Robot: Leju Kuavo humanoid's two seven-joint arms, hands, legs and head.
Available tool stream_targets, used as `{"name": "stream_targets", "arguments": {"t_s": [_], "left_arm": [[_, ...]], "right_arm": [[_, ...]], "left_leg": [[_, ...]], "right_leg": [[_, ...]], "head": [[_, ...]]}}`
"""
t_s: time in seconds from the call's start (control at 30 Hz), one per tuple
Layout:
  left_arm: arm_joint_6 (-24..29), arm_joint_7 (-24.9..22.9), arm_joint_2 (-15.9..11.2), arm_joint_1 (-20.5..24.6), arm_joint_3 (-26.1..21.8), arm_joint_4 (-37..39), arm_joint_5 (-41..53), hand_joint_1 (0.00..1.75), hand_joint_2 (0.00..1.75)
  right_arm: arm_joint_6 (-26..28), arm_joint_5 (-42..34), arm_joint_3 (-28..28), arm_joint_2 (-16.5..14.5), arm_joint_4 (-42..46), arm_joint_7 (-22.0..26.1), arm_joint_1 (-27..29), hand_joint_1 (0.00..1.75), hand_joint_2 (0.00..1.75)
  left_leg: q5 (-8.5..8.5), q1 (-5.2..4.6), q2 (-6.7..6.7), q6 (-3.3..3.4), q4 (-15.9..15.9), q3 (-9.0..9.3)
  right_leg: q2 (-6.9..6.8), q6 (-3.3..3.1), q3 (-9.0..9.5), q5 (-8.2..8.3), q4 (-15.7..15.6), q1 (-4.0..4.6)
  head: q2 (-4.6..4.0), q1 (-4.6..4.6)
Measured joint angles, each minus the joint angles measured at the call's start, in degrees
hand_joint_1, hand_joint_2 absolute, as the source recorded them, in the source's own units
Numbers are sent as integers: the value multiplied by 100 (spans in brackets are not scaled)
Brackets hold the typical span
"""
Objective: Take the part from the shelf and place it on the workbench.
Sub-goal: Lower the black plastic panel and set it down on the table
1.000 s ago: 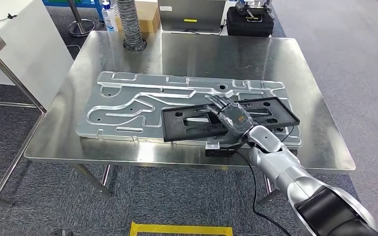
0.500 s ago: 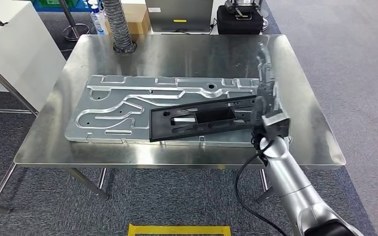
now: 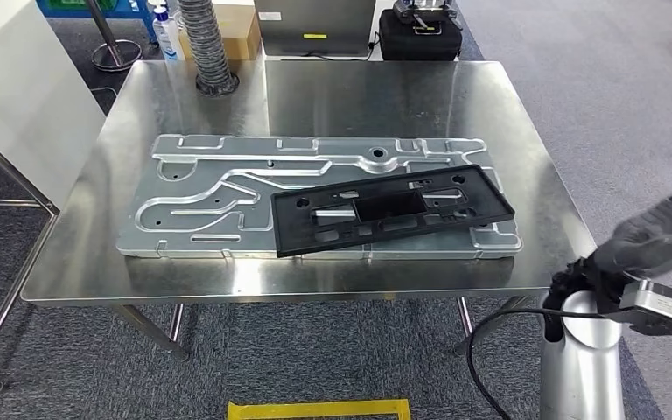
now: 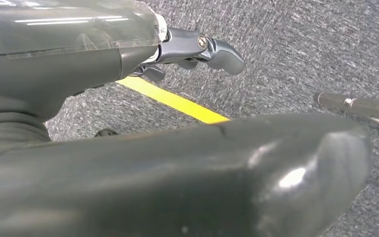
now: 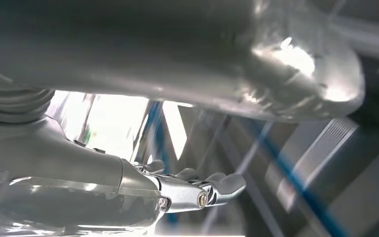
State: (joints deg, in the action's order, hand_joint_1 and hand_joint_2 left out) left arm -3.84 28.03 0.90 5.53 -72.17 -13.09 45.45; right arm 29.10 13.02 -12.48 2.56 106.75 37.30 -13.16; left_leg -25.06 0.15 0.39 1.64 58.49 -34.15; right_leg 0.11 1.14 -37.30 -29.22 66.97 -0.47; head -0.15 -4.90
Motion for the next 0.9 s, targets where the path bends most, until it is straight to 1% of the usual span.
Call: {"name": "stream_targets", "arguments": {"t_s": [0.03,0.07,0.1,0.13,0.2,0.23,0.27,0.3,0.33,0.37,0.4,0.43,0.47,0.5,0.53,0.57,0.6,0.63,0.7,0.73,0.77,0.8,0.83,0.87,0.9], "left_arm": [[-4,-10,0,-10,-14,0,-9,0,0],[-6,-31,0,-21,-30,0,-18,0,0],[-7,-58,0,-33,-50,0,-25,0,0],[-4,-86,0,-45,-72,0,-31,0,0],[8,-135,-2,-62,-105,0,-34,0,0],[15,-160,-4,-65,-115,0,-34,0,0],[21,-184,-7,-66,-120,0,-33,0,0],[23,-201,-9,-67,-126,0,-28,0,0],[20,-210,-10,-67,-132,0,-17,0,0],[16,-213,-11,-68,-137,0,-5,0,0],[16,-212,-13,-68,-140,0,10,0,0],[19,-212,-13,-68,-142,0,27,0,0],[24,-213,-13,-68,-143,0,40,0,0],[29,-213,-13,-66,-144,0,53,0,0],[30,-214,-13,-61,-144,0,63,0,0],[30,-214,-11,-59,-144,0,68,0,0],[30,-216,-9,-61,-144,0,72,0,0],[30,-219,-8,-66,-144,0,76,0,0],[30,-222,6,-81,-144,0,95,0,0],[30,-225,17,-84,-144,0,110,0,0],[30,-228,30,-88,-143,0,127,0,0],[30,-235,47,-92,-143,0,143,0,0],[30,-242,58,-99,-143,0,157,0,0],[31,-250,73,-106,-143,0,173,0,0],[36,-257,90,-113,-143,0,189,0,0]], "right_arm": [[33,49,-302,-134,24,1,169,0,0],[43,89,-602,-277,34,1,365,0,0],[53,128,-882,-419,37,1,575,0,0],[73,169,-1135,-566,34,1,784,0,0],[134,239,-1482,-821,26,1,1144,0,0],[166,289,-1577,-922,8,1,1301,0,0],[198,354,-1632,-998,-29,1,1447,0,0],[222,441,-1666,-1049,-83,1,1585,0,0],[242,539,-1691,-1078,-152,1,1709,0,0],[253,625,-1711,-1090,-228,1,1814,0,0],[256,704,-1730,-1093,-305,1,1903,0,0],[247,781,-1744,-1093,-395,1,1978,0,0],[224,861,-1758,-1093,-501,1,2040,0,0],[189,952,-1770,-1093,-614,1,2092,0,0],[138,1058,-1787,-1093,-737,1,2138,0,0],[82,1174,-1814,-1094,-868,1,2171,0,0],[29,1288,-1852,-1097,-1008,1,2199,0,0],[-17,1379,-1899,-1099,-1158,1,2229,0,0],[-122,1499,-2022,-1107,-1475,-1,2296,0,0],[-198,1555,-2111,-1114,-1661,-2,2323,0,0],[-285,1646,-2227,-1124,-1869,-4,2335,0,0],[-362,1758,-2374,-1136,-2120,-5,2330,0,0],[-412,1862,-2541,-1151,-2395,-5,2317,0,0],[-435,1943,-2709,-1170,-2660,-4,2305,0,0],[-444,1988,-2858,-1193,-2905,-4,2292,0,0]], "left_leg": [[-6,-8,6,-11,6,12],[-7,-10,10,-30,11,21],[-7,-9,15,-51,15,25],[-5,-7,23,-78,14,27],[-32,8,37,-137,27,26],[-127,12,34,-163,109,0],[-299,15,27,-185,299,-64],[-531,20,18,-201,601,-166],[-775,22,13,-217,970,-285],[-960,28,13,-233,1308,-383],[-1048,36,13,-247,1501,-410],[-1027,46,13,-258,1476,-329],[-918,60,11,-268,1219,-131],[-773,74,2,-277,799,154],[-662,69,-20,-275,398,404],[-579,66,-40,-256,93,579],[-537,54,-57,-229,-65,659],[-518,31,-67,-189,-87,649],[-425,21,-45,-104,-99,604],[-372,22,-30,-62,-106,566],[-314,29,-11,-21,-118,513],[-258,31,7,9,-123,453],[-205,21,12,29,-121,383],[-151,7,17,41,-117,310],[-96,-7,22,42,-110,233]], "right_leg": [[-45,-29,200,157,-405,29],[-77,-56,343,257,-695,61],[-95,-77,415,297,-846,90],[-83,-93,421,302,-880,112],[-44,-148,423,351,-924,101],[-32,-185,422,383,-955,89],[-27,-222,415,417,-986,76],[-23,-244,399,445,-999,75],[-17,-259,369,470,-1000,77],[-12,-261,333,495,-996,78],[-6,-254,293,523,-989,77],[2,-241,250,553,-979,71],[14,-223,205,584,-964,61],[27,-197,159,613,-940,50],[40,-164,120,640,-914,47],[50,-132,92,664,-889,47],[56,-98,76,689,-872,51],[58,-60,72,720,-875,52],[64,13,61,761,-879,29],[62,46,31,684,-828,16],[58,73,-26,505,-679,6],[53,93,-113,232,-415,-2],[45,108,-214,-74,-52,-5],[42,116,-296,-316,323,-8],[41,116,-321,-440,606,-8]], "head": [[0,0],[0,0],[0,0],[0,0],[0,0],[0,-1],[0,-1],[0,-1],[0,-1],[0,-1],[0,0],[0,0],[0,0],[0,0],[0,-1],[0,-1],[0,-1],[0,-1],[0,-1],[0,-1],[0,0],[0,0],[0,0],[0,0],[0,0]]}}
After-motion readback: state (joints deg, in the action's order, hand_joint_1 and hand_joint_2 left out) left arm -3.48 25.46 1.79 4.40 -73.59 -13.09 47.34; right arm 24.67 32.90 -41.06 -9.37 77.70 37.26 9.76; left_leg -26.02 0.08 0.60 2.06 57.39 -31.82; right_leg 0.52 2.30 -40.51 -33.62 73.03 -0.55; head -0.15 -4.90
